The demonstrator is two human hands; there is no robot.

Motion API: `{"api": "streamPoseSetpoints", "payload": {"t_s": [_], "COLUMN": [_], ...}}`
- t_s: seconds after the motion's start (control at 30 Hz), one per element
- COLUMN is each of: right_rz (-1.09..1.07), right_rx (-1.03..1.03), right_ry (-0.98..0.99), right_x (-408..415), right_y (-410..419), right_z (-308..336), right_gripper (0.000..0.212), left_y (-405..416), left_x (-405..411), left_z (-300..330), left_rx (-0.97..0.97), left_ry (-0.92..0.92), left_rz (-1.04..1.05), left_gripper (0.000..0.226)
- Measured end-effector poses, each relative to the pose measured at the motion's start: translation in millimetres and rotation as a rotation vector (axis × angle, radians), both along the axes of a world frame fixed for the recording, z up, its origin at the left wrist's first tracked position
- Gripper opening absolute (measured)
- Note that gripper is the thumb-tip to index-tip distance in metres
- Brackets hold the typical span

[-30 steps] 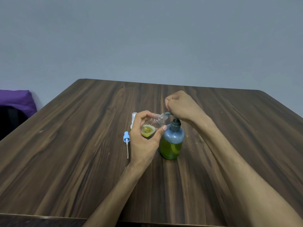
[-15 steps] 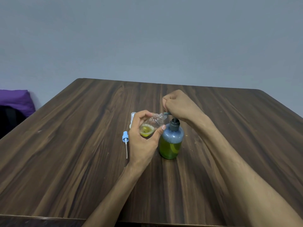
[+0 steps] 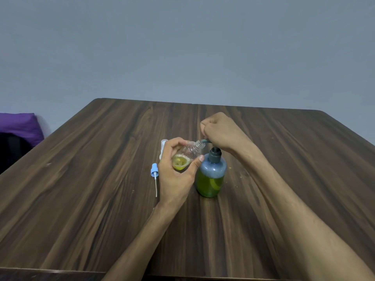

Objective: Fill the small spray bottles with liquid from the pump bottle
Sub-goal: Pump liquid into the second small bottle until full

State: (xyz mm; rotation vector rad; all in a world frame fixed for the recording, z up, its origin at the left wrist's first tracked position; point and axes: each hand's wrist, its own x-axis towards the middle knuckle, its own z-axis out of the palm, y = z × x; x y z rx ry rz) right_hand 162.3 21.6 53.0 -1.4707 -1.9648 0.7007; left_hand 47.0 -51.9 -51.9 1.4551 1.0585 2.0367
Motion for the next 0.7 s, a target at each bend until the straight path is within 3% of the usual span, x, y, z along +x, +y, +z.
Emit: {"api": "streamPoseSetpoints", "payload": {"t_s": [0.43,0.7], "right_rz": [0.013,0.019], "right_rx": [-0.05,-0.081], "right_ry": [-0.085,-0.02], "right_x": [-6,-3], "right_y": [6,9], "right_z": [-2,-10], "right_gripper": [0.023,0.025], "left_y": [4,5], "left_x": [0,0], "left_z": [-2,-3], "left_rx": [-0.017,-0.008], "left_ry": [-0.009,-0.015], "left_rz": [0.008,0.006], "left_gripper": [0.049,0.051]}}
